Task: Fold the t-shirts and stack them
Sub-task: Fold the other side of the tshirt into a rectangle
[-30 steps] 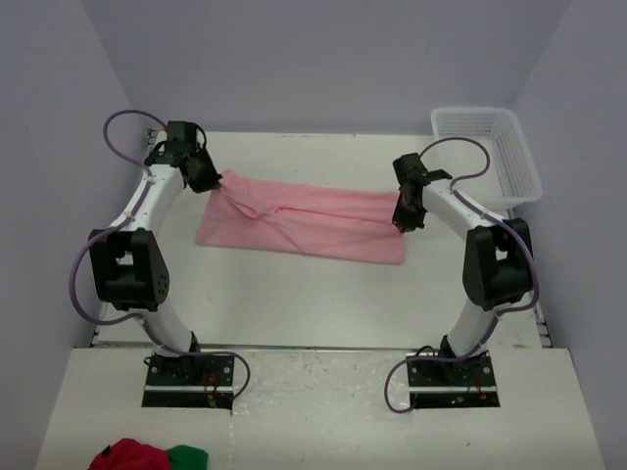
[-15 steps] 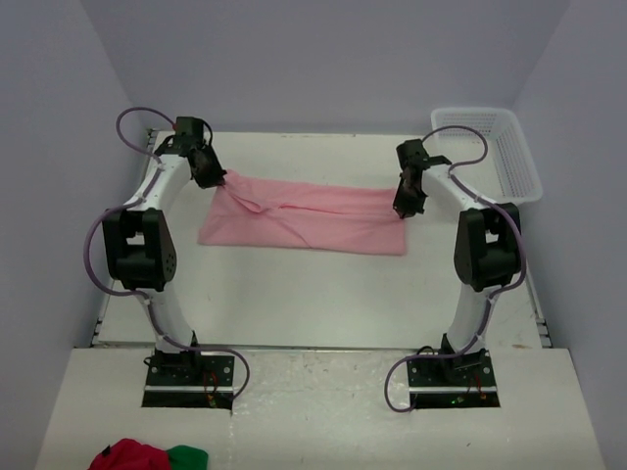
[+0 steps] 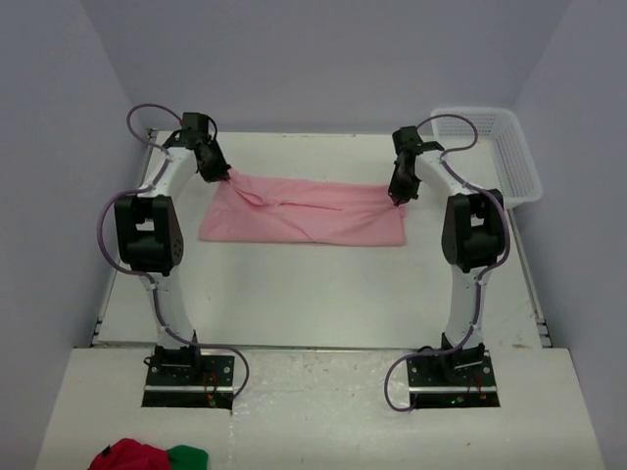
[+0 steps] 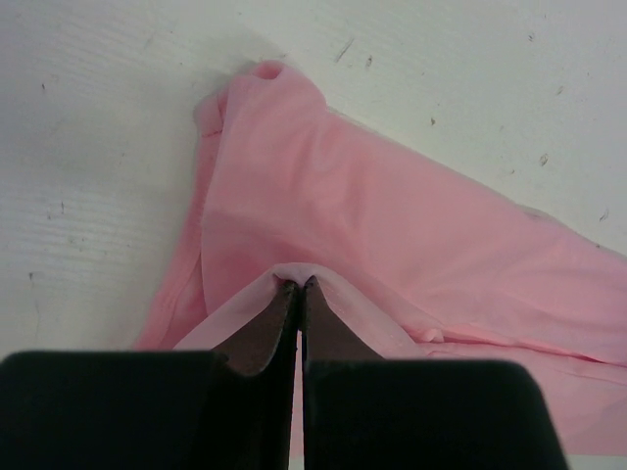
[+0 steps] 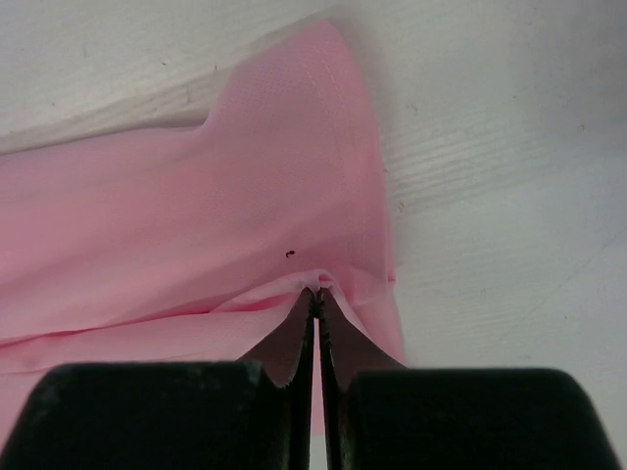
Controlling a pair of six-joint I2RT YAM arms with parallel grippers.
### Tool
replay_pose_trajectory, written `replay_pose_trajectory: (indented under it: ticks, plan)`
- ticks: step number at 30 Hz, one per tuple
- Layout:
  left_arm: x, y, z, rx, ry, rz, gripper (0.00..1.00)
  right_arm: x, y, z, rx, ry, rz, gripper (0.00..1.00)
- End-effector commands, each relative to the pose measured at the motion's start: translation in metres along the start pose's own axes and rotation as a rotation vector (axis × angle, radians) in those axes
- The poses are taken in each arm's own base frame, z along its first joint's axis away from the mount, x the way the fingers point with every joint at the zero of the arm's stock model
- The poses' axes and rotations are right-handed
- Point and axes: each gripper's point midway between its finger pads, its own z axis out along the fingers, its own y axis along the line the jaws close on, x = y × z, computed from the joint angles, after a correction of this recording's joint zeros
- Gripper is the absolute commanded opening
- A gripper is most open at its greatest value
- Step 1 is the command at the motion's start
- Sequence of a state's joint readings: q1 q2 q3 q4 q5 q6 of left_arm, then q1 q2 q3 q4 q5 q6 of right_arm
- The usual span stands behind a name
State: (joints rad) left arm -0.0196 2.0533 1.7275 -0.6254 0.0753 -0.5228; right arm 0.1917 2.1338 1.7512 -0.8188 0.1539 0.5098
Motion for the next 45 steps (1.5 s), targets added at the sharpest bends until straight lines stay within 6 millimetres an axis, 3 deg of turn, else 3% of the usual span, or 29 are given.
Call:
replay_pose_trajectory:
  ticks: [1,6,15,17,19,20,21,22,23,24,28,29,30,31,33,34,36,37,38,39,40,41,45]
  plan:
    - [-0.027,-0.013,0.001,0.06,-0.058,0.044,0.0,-0.015,-0.001,-0.003,-0.001,0.001,-0.009,0.0]
    - [-0.04,-0.015,0.005,0.053,-0.079,0.05,0.06,-0.027,-0.001,0.004,0.005,0.003,-0.007,0.0]
    - [-0.044,-0.013,0.014,0.05,-0.077,0.045,0.04,-0.038,-0.009,0.001,0.01,-0.015,0.018,0.0]
    - [-0.045,-0.012,0.016,0.052,-0.078,0.038,0.09,-0.041,-0.008,0.003,0.001,-0.014,0.017,0.0]
    - [-0.047,-0.015,0.017,0.066,-0.086,0.033,0.26,-0.05,0.0,0.0,-0.031,-0.029,0.011,0.0]
    - [-0.05,-0.022,0.016,0.096,-0.094,0.03,0.48,-0.054,0.002,0.0,-0.042,-0.036,0.003,0.13]
    - [-0.053,-0.025,0.015,0.111,-0.107,0.031,0.6,-0.056,0.004,0.004,-0.045,-0.027,0.002,0.2]
    - [-0.056,-0.029,0.012,0.131,-0.124,0.034,0.69,-0.071,0.01,-0.003,-0.062,-0.068,-0.011,0.32]
    - [-0.064,-0.037,0.004,0.177,-0.172,0.05,0.9,-0.079,0.012,-0.007,-0.07,-0.086,-0.02,0.34]
    - [-0.068,-0.041,-0.002,0.198,-0.199,0.06,0.99,-0.089,0.014,-0.014,-0.073,-0.117,-0.023,0.37]
    - [-0.083,-0.053,-0.056,0.266,-0.361,0.077,1.0,-0.107,0.006,-0.049,-0.055,-0.219,-0.056,0.42]
    - [-0.086,-0.054,-0.079,0.279,-0.414,0.067,1.0,-0.107,0.005,-0.056,-0.061,-0.23,-0.059,0.42]
    - [-0.085,-0.054,-0.09,0.275,-0.433,0.056,1.0,-0.096,-0.001,-0.055,-0.049,-0.205,-0.06,0.43]
    - [-0.083,-0.054,-0.099,0.276,-0.444,0.04,1.0,-0.095,-0.001,-0.074,-0.064,-0.231,-0.051,0.43]
    - [-0.069,-0.055,-0.119,0.287,-0.446,0.034,1.0,-0.084,0.0,-0.083,-0.094,-0.234,-0.046,0.43]
    - [-0.061,-0.058,-0.123,0.303,-0.431,0.036,1.0,-0.064,0.001,-0.088,-0.128,-0.209,-0.056,0.43]
    - [-0.038,-0.059,-0.127,0.331,-0.367,0.04,0.94,-0.051,0.004,-0.091,-0.162,-0.206,-0.058,0.4]
    - [-0.028,-0.06,-0.126,0.351,-0.338,0.043,0.75,-0.034,0.002,-0.083,-0.173,-0.162,-0.068,0.07]
    - [-0.014,-0.057,-0.12,0.356,-0.29,0.048,0.54,-0.028,0.007,-0.09,-0.214,-0.154,-0.065,0.0]
    - [-0.006,-0.055,-0.116,0.353,-0.267,0.051,0.21,-0.017,0.004,-0.086,-0.209,-0.12,-0.053,0.0]
    - [0.003,-0.051,-0.11,0.346,-0.241,0.049,0.0,-0.013,0.006,-0.085,-0.216,-0.116,-0.046,0.0]
    - [0.02,-0.046,-0.098,0.346,-0.183,0.034,0.0,-0.01,0.011,-0.086,-0.245,-0.11,-0.044,0.0]
    - [0.049,-0.039,-0.071,0.347,-0.076,0.005,0.0,0.005,0.022,-0.077,-0.287,-0.016,-0.04,0.0]
